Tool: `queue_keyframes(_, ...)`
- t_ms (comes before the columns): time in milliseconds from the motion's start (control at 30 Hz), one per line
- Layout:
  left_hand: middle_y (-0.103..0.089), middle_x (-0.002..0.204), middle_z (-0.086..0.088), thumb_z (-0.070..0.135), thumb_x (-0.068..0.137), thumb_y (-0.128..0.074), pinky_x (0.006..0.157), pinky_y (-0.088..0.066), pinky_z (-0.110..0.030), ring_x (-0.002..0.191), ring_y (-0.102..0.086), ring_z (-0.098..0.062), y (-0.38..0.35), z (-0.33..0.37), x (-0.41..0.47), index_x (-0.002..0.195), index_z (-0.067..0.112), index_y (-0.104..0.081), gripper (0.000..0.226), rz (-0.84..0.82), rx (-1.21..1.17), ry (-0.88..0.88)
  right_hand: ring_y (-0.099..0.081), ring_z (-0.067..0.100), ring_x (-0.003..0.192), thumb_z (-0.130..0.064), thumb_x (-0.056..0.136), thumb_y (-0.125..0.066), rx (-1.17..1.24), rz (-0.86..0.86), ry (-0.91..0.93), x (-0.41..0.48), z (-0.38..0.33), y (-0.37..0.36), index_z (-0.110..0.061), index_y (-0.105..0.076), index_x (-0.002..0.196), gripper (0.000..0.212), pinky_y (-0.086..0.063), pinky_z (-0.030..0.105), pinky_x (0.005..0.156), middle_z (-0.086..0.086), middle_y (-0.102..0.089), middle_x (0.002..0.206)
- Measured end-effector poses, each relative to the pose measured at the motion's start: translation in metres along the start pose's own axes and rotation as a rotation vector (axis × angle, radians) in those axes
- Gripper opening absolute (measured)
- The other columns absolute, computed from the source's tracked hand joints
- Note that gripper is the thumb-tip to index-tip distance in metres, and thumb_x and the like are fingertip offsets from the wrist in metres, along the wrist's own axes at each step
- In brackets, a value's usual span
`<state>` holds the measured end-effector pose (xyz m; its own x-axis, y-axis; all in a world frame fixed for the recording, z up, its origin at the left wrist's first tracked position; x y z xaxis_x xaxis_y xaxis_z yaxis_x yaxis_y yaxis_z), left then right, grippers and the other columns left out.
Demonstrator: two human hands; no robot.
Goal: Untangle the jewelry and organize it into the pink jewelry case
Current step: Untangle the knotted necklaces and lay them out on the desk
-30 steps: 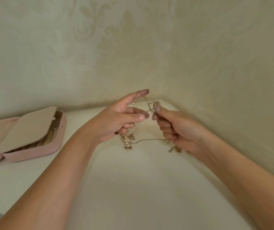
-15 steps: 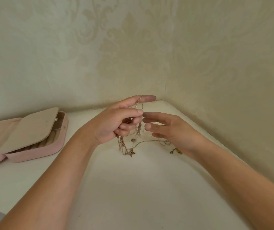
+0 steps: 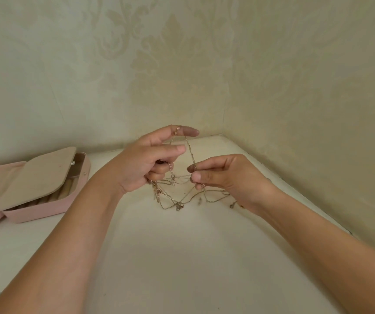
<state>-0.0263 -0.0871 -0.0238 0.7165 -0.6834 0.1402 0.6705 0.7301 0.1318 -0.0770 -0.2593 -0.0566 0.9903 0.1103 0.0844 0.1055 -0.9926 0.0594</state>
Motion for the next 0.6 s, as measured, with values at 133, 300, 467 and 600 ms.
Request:
queue_keyframes(133,-0.044,0.060,0.010,0.025,0.076,-0.068,0.039,-0.021,-0.016,0.043,-0.025,-0.004,-0.004,-0.005,0.002,0.122,0.040,-0.057,0.050,0.036,0.165,0.020,-0.068,0.015,0.071,-0.007,0.082,-0.069,0.043,-0.002,0.013,0.000,0.000,0.001,0.001,-0.072,0.098,0.018,-0.054,0.019,0.075,0.010,-0.073,0.084)
queue_keyframes(300,-0.063,0.084,-0.001,0.029,0.070,-0.075,0.041,-0.027,-0.016,0.043,-0.030,-0.007,-0.010,-0.010,0.005,0.129,0.049,-0.048,0.067,0.036,0.288,0.038,-0.070,0.019,0.075,-0.005,0.082,-0.070,-0.031,0.027,0.020,-0.002,-0.002,0.001,0.002,-0.071,0.094,0.014,-0.053,0.016,0.073,0.017,-0.073,0.085)
queue_keyframes(467,-0.059,0.080,-0.005,0.017,0.078,-0.073,0.042,-0.030,-0.013,0.042,-0.037,-0.003,-0.010,-0.012,0.007,0.131,0.045,-0.048,0.065,0.047,0.277,0.025,-0.064,0.008,0.076,-0.011,0.079,-0.075,-0.194,0.068,0.020,-0.002,-0.004,0.001,-0.014,-0.070,0.078,0.006,-0.046,0.008,0.069,0.006,-0.071,0.079)
queue_keyframes(600,-0.058,0.082,-0.008,0.026,0.072,-0.071,0.042,-0.028,-0.016,0.044,-0.029,-0.005,-0.009,-0.010,0.006,0.130,0.046,-0.048,0.065,0.033,0.238,0.015,-0.060,0.008,0.080,-0.006,0.081,-0.068,-0.009,-0.010,-0.068,-0.001,-0.003,0.001,-0.014,-0.065,0.077,0.009,-0.046,0.022,0.086,-0.004,-0.063,0.075)
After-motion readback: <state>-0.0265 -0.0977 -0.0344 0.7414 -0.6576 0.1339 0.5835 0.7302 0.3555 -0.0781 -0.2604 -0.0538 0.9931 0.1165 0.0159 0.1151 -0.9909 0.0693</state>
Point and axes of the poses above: each hand's wrist, its own x-axis towards the middle knuckle, its own y-axis out of the back of the hand, z = x × y, the point moved 2 cm from there along x, towards the middle knuckle
